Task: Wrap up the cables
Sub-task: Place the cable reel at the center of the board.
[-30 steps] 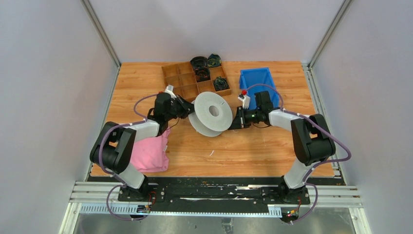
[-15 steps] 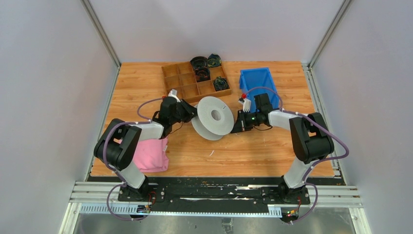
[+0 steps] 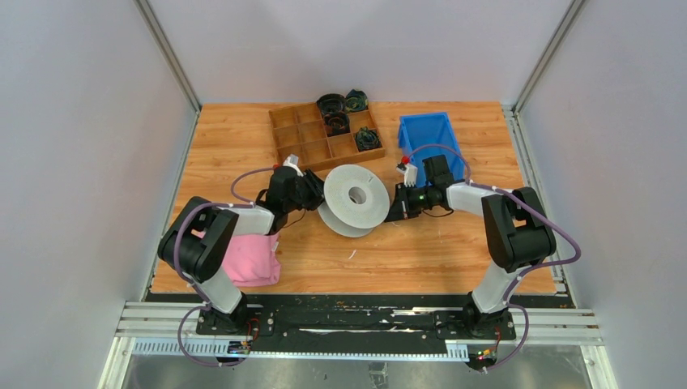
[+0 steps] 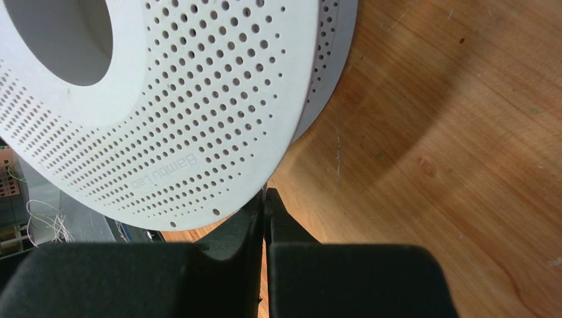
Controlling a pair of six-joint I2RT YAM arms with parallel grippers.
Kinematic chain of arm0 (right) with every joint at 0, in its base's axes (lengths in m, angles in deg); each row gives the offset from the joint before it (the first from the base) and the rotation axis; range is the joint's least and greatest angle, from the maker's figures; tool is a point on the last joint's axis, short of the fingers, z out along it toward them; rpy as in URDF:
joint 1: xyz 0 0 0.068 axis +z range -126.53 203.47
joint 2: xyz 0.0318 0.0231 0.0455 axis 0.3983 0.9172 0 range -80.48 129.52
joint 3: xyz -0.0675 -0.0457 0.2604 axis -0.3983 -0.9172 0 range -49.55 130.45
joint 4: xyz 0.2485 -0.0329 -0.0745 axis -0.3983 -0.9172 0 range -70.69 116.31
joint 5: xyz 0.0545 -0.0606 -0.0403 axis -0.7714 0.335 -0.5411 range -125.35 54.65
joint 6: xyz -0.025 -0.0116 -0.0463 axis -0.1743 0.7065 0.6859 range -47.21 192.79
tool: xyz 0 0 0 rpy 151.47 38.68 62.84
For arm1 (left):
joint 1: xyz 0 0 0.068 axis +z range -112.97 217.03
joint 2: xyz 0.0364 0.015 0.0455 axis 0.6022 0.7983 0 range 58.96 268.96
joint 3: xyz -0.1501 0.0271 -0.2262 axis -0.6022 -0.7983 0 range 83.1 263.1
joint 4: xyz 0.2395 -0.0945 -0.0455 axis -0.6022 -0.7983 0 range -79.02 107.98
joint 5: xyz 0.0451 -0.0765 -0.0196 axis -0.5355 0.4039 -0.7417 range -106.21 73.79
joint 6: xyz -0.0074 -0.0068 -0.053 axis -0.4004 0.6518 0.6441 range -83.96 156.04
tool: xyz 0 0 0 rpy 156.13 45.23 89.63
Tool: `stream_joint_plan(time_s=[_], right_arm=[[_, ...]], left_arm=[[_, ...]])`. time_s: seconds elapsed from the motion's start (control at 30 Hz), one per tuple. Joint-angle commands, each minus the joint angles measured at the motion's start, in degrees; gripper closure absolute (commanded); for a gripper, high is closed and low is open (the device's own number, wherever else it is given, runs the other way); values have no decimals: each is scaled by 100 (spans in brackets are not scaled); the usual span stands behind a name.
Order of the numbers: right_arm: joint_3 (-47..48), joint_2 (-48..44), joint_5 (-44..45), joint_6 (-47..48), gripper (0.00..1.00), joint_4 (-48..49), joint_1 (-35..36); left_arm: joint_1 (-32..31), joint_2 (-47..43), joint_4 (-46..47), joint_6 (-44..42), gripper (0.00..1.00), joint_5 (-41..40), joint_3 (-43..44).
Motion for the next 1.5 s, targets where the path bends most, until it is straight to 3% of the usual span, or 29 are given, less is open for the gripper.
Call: stream_joint_plan(time_s=[0.0,0.6,0.87,1.23,1.47], right_arm=[[170,-137,-47,206,99,-67,-65],[101,-7,42,126,99,113,10],[-207,-34,329,-403,99,794,48],[-619,-122,254,-756,93,1921,49],[-747,-246,545,-919,79,1750,65]], left_arm=[[-9,-217,53,-381,56,-90,-81],[569,-316,-476,-1280,44,89,-203],[806,-620,-848,-2040,42,786,-71],[749,-368,-865,-2346,40,1448,782],[507,121,-839,-2354,36,1238,1284]])
